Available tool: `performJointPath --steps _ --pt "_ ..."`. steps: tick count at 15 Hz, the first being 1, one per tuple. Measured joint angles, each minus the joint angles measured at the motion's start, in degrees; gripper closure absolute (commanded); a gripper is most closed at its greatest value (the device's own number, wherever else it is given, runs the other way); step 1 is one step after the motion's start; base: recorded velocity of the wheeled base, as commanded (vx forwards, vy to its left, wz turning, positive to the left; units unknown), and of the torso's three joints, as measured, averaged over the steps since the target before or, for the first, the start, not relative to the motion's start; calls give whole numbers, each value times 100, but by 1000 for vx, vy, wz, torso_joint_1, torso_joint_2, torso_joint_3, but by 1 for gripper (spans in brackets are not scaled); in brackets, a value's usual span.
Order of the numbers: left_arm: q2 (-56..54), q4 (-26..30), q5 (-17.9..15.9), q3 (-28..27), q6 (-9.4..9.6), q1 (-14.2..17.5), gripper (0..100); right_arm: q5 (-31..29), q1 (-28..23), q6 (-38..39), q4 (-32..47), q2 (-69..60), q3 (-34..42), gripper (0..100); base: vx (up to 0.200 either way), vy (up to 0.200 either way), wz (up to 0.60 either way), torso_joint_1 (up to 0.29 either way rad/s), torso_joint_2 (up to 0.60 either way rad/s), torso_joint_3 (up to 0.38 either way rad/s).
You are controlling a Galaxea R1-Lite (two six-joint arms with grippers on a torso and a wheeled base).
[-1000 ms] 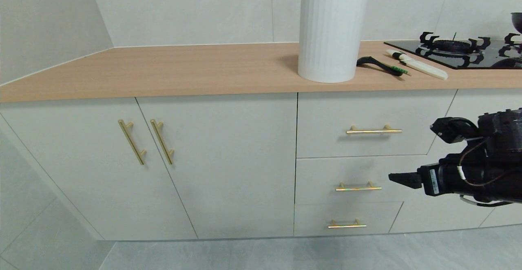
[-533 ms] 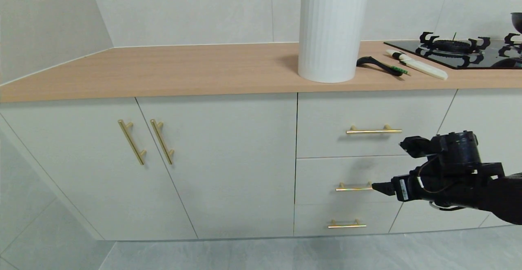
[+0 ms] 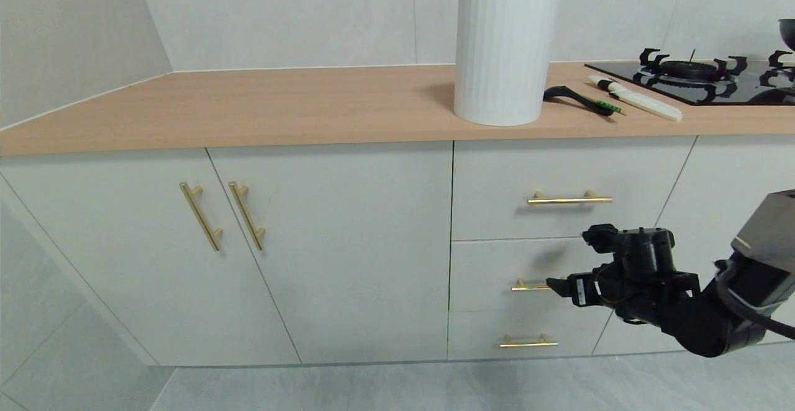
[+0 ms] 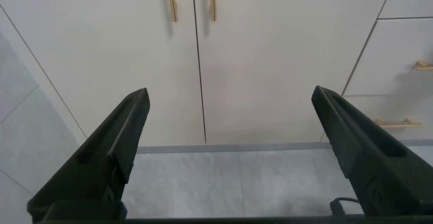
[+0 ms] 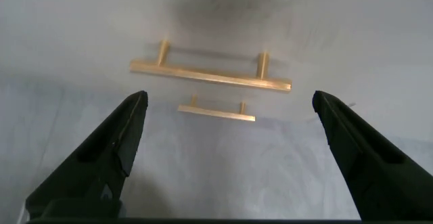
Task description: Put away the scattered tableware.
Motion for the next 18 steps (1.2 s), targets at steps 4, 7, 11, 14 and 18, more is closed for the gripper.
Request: performJointPath --steps 4,7,11,14,18 --pt "0 0 0 0 2 0 0 -219 10 288 -156 608 -288 0 0 0 0 0 0 0" --pt "0 0 0 0 2 0 0 -411 11 453 -446 929 -494 0 0 0 0 0 0 0" --pt "0 0 0 0 0 0 0 -890 11 468 -1086 1452 -813 0 0 0 0 0 0 0" --pt "0 0 0 0 2 0 0 -1031 10 468 -1174 1725 -984 0 0 0 0 0 0 0" --pt "0 0 0 0 2 0 0 -1024 13 468 -1134 1824 -1012 0 0 0 0 0 0 0"
